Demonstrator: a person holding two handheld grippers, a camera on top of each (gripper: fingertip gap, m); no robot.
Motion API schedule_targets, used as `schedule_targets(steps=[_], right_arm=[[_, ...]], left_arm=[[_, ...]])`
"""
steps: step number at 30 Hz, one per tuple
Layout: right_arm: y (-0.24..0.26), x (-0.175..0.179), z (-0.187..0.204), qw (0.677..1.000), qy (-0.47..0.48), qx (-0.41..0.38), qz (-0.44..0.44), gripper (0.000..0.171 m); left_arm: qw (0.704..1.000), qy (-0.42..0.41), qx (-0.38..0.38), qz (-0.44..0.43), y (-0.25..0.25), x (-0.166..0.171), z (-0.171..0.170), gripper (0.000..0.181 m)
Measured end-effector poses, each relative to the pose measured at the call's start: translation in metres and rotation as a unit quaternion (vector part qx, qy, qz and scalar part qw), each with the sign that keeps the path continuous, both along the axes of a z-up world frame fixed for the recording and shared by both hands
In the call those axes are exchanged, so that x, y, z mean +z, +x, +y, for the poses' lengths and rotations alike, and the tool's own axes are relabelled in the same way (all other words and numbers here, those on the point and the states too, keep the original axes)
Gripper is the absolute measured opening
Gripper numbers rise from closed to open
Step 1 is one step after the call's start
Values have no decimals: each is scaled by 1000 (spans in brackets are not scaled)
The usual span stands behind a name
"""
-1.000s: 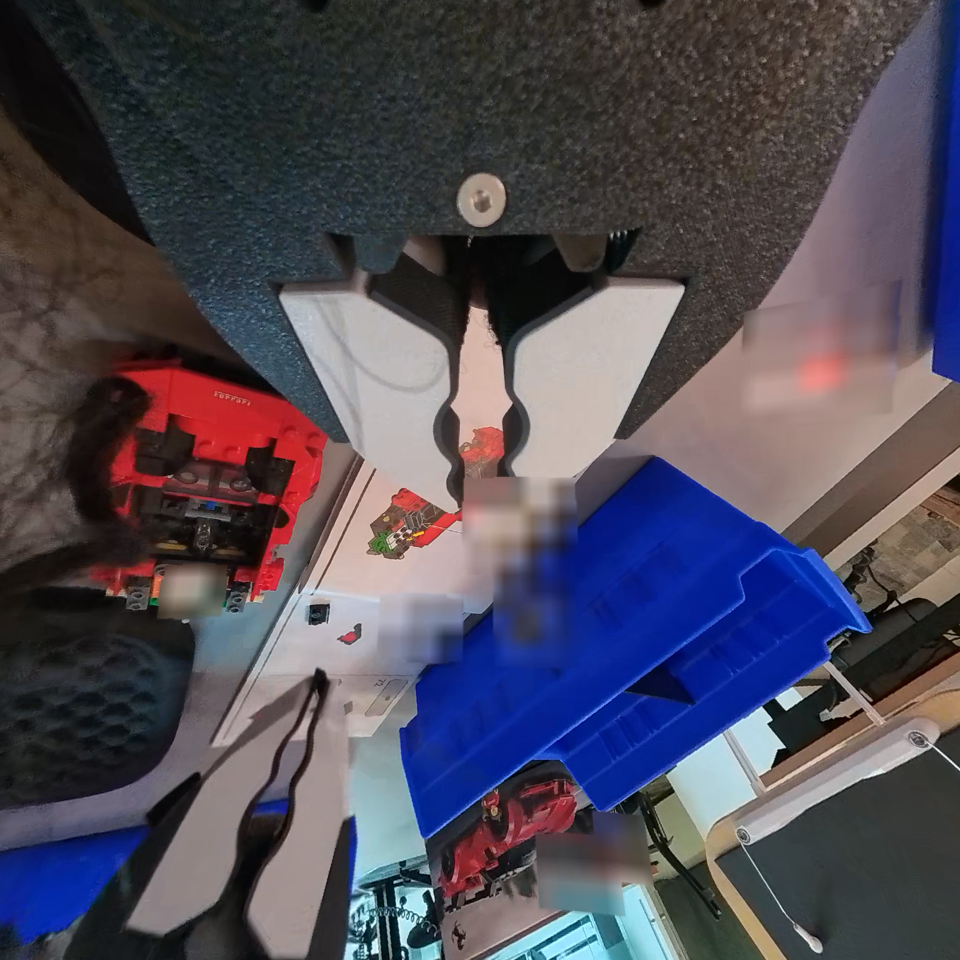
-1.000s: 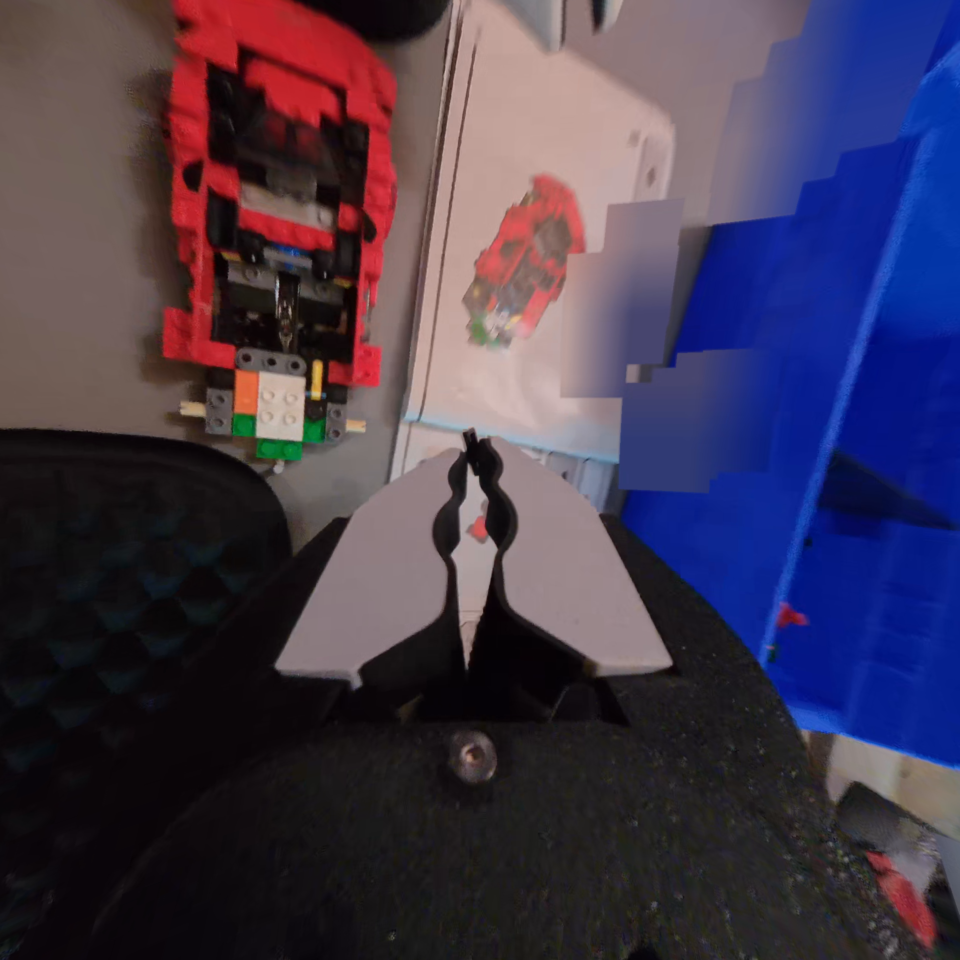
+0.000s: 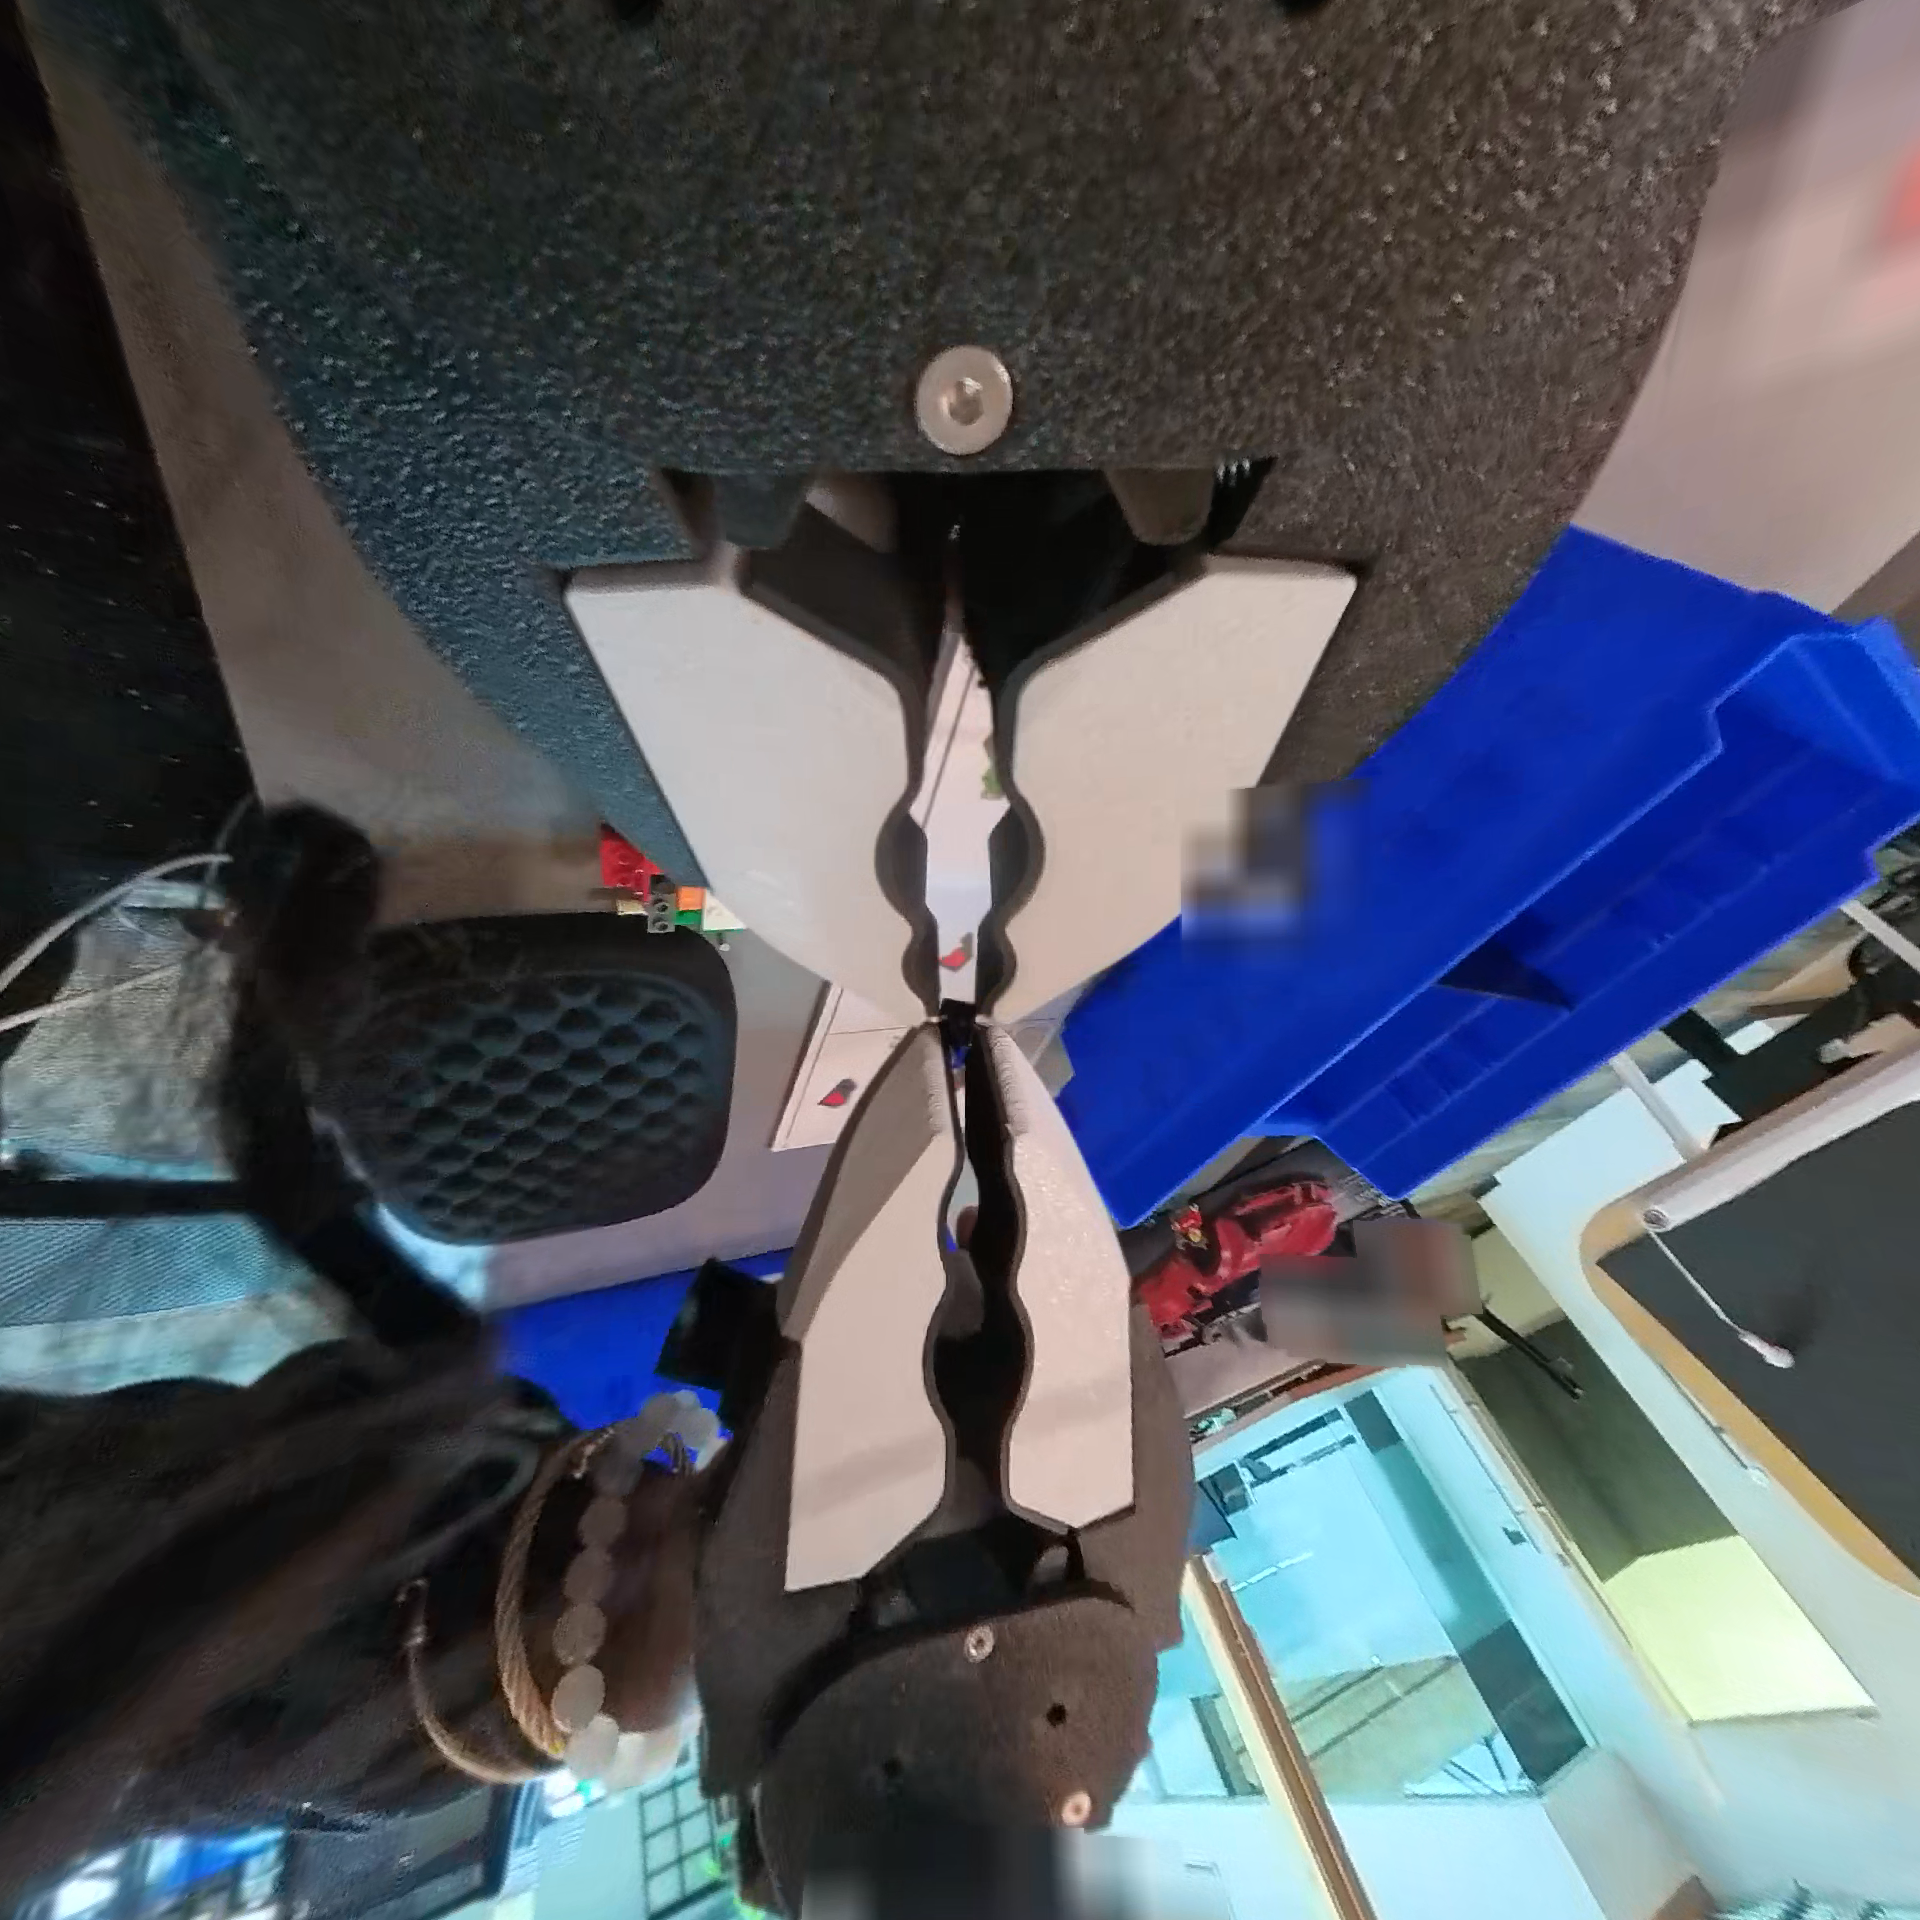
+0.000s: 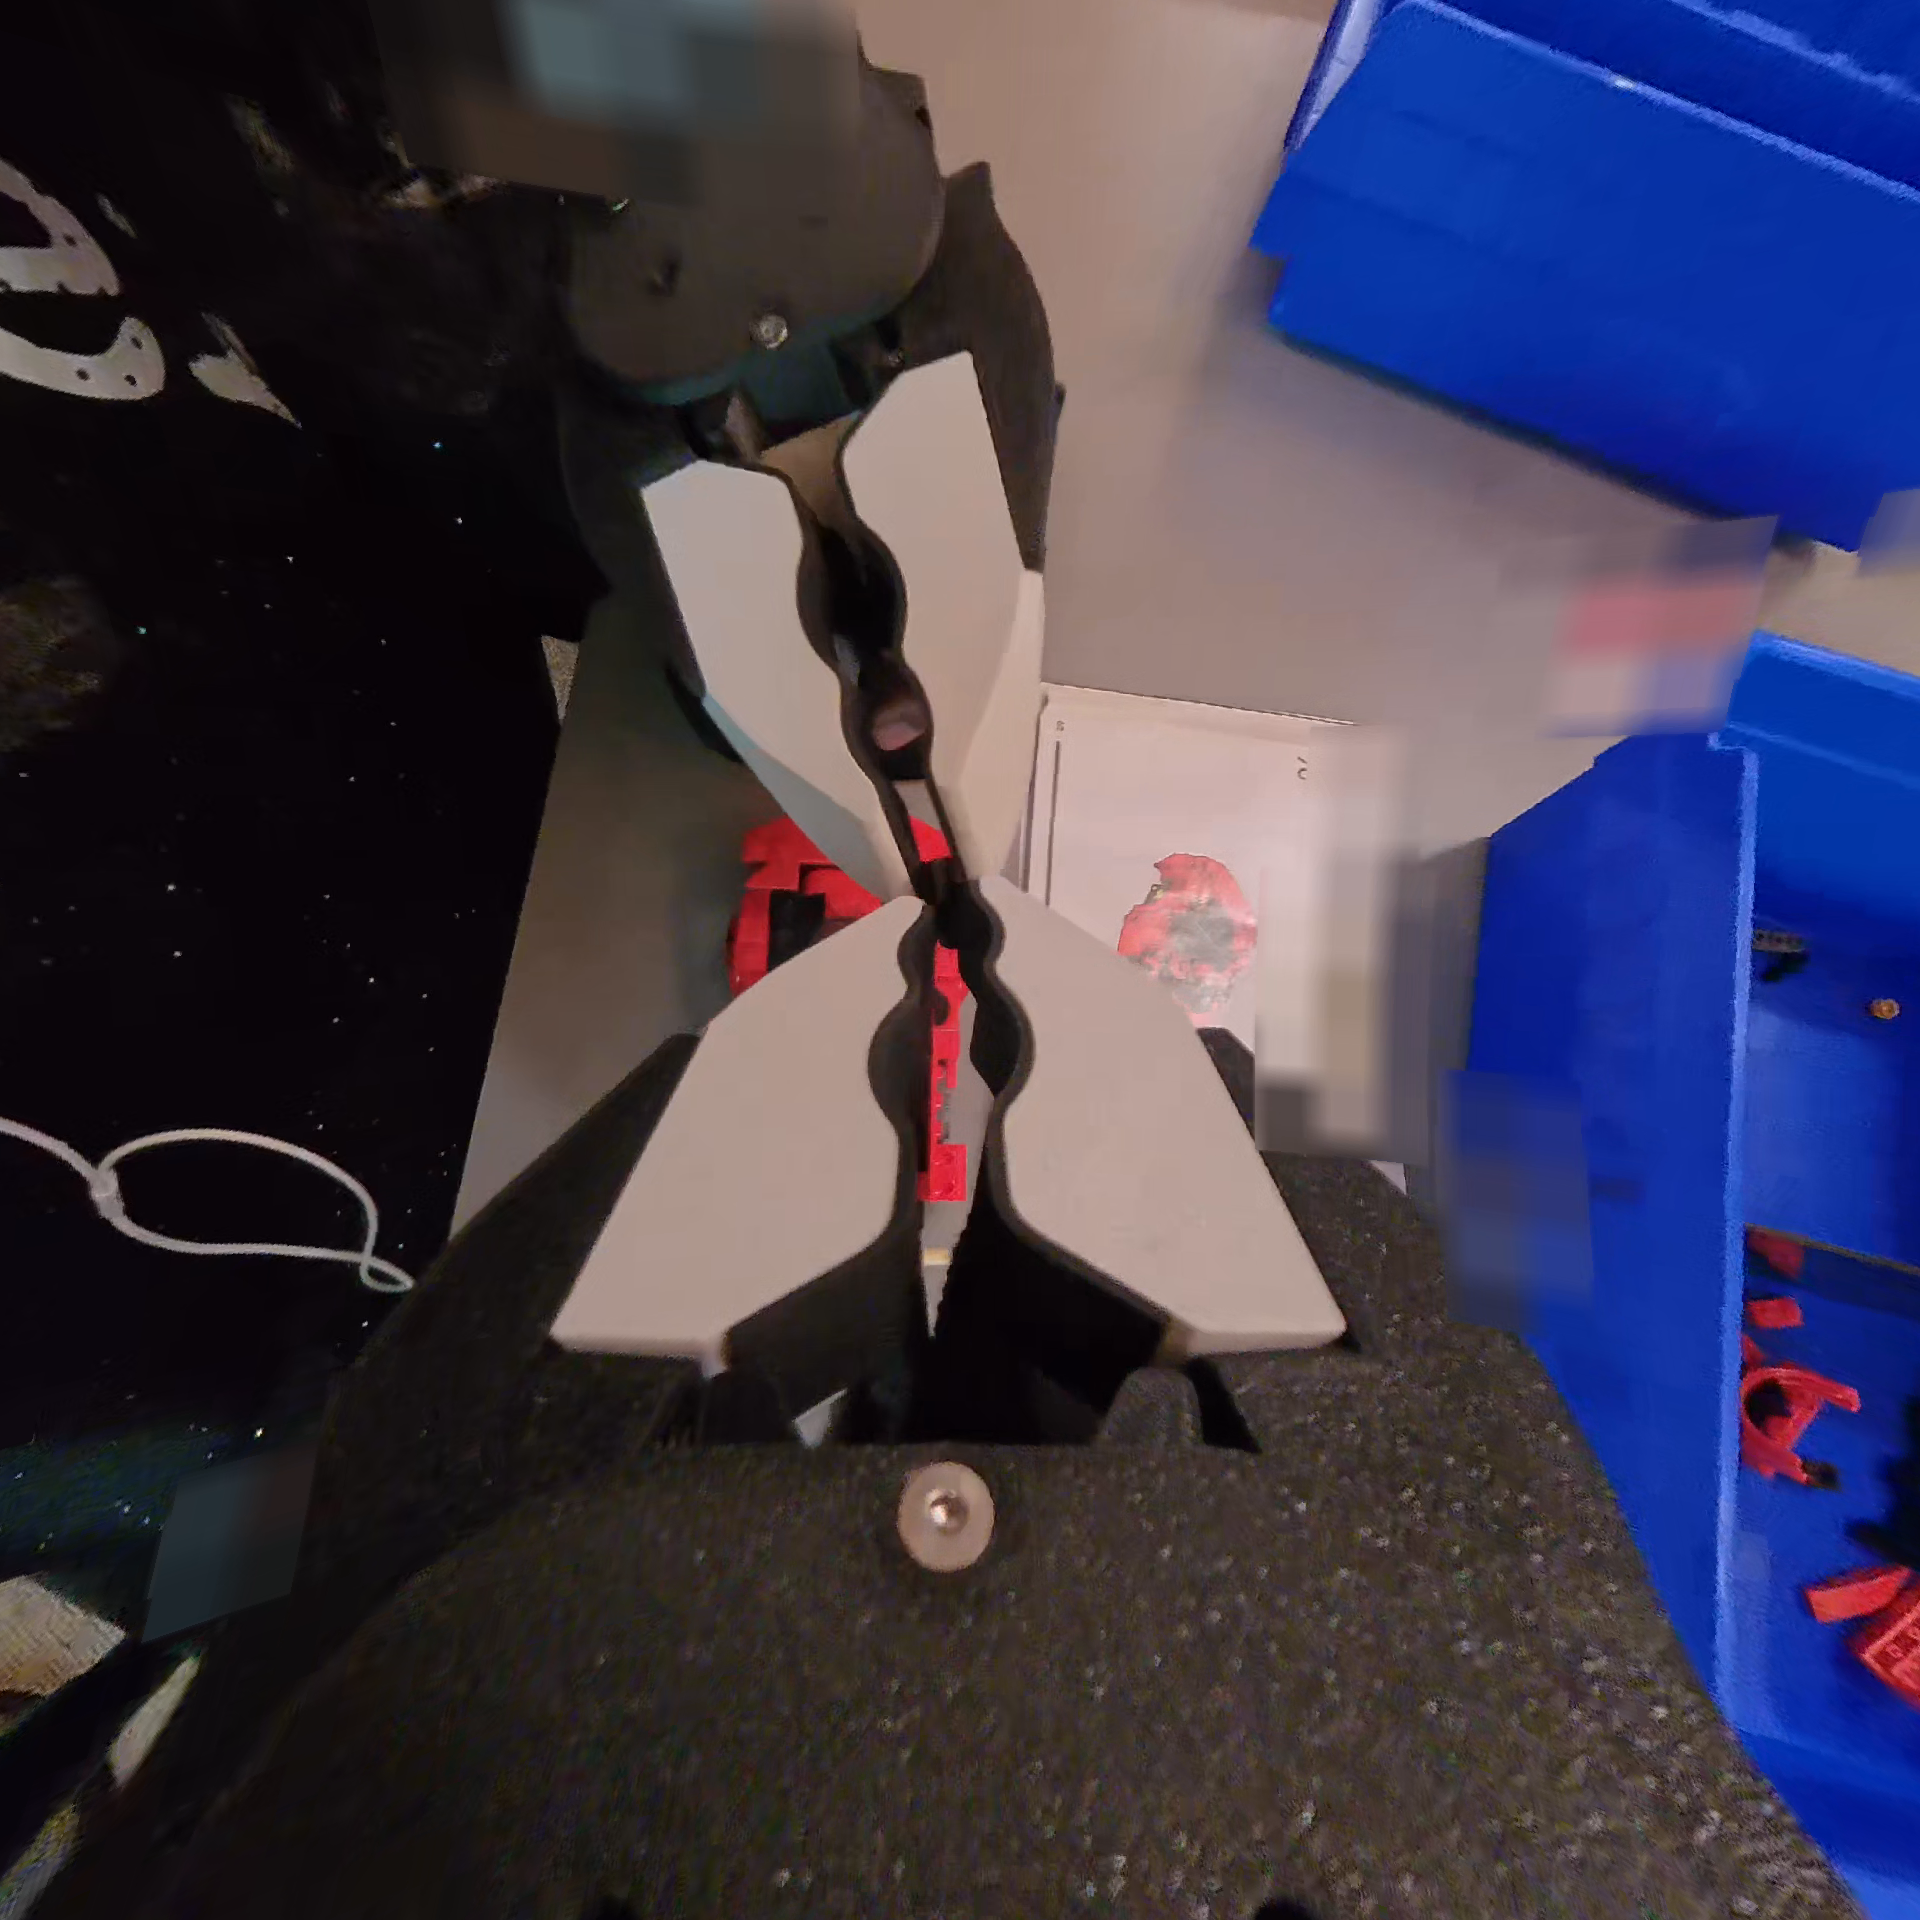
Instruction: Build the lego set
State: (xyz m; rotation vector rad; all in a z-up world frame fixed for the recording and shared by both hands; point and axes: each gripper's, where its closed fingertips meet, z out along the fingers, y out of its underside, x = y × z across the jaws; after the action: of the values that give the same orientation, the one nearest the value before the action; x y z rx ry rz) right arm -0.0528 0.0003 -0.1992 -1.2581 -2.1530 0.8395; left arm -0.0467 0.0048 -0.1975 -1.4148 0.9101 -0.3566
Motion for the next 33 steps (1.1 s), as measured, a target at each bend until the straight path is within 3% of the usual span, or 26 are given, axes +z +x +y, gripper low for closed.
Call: schedule_targets(steps=[5, 8, 12, 15, 17, 20, 24, 33], right_arm=[[3, 1, -3, 1000, 4, 16, -21, 3], [-2, 15, 1, 999, 23, 12, 32, 12], [-8, 34, 8, 990, 80, -2, 118, 27], [-14, 48, 6, 969, 158, 2, 191, 25], [-17, 56, 5, 955, 200, 4, 220, 22], [-19, 51, 7, 952, 235, 14, 196, 21], [-20, 45, 7, 949, 259, 31, 178, 12], [-17, 37, 11, 949, 276, 29, 152, 15]], left_arm=[[999, -31, -25, -37, 3, 0, -4, 6], [984, -80, -45, -151, -1, 13, -4, 5], [903, -160, -102, -386, -19, 46, -4, 4], [854, -201, -122, -463, -26, 51, 0, 4], [833, -223, -130, -490, -27, 52, 2, 4], [812, -252, -146, -506, -23, 50, 2, 4], [810, -272, -141, -500, -19, 44, 3, 4], [812, -294, -133, -486, -15, 36, 6, 4]])
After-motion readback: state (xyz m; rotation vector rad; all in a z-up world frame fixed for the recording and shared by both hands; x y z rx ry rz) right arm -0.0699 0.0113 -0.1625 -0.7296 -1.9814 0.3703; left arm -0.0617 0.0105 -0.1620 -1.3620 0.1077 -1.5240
